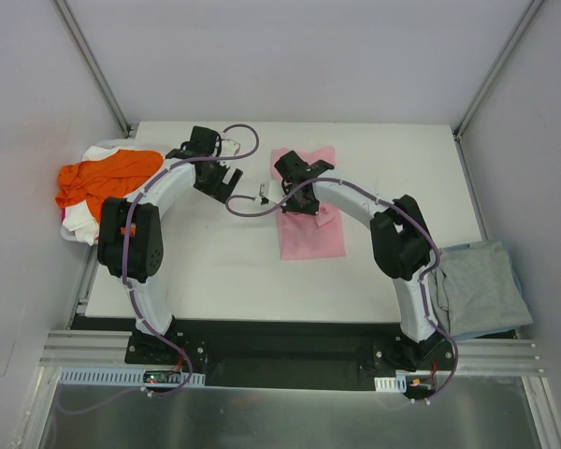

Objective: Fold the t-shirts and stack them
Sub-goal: Fold the tshirt

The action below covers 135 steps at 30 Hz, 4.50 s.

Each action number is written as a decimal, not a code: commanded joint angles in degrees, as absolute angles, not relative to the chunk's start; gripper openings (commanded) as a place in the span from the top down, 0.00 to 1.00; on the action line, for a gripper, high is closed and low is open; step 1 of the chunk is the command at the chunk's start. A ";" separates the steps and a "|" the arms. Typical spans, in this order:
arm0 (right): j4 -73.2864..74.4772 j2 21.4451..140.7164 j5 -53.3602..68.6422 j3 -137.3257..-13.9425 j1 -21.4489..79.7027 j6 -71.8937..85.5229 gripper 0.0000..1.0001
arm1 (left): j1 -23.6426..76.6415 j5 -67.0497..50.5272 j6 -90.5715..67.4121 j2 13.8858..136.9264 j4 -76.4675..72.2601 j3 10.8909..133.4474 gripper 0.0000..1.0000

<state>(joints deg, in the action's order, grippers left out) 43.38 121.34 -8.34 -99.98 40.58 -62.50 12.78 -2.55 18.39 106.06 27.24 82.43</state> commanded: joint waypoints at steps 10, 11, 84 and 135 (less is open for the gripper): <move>43.16 123.22 -7.91 -103.80 40.43 -63.46 0.96 | 13.18 -3.25 18.11 103.89 26.98 82.53 0.06; 42.98 123.40 -8.08 -103.80 40.34 -63.37 0.93 | 13.10 -3.25 18.19 103.89 26.98 82.53 0.06; 38.93 93.87 -14.77 -75.25 41.31 -53.79 0.14 | 13.89 -5.36 16.70 106.96 26.98 87.62 0.01; 34.80 115.13 -6.24 -80.24 42.72 -56.60 0.23 | 14.06 -2.20 18.02 108.46 26.98 88.68 0.01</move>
<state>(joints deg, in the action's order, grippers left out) 36.05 112.42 -6.76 -78.48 43.92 -54.89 13.58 -2.42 17.52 109.73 27.22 87.96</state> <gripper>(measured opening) 0.772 0.993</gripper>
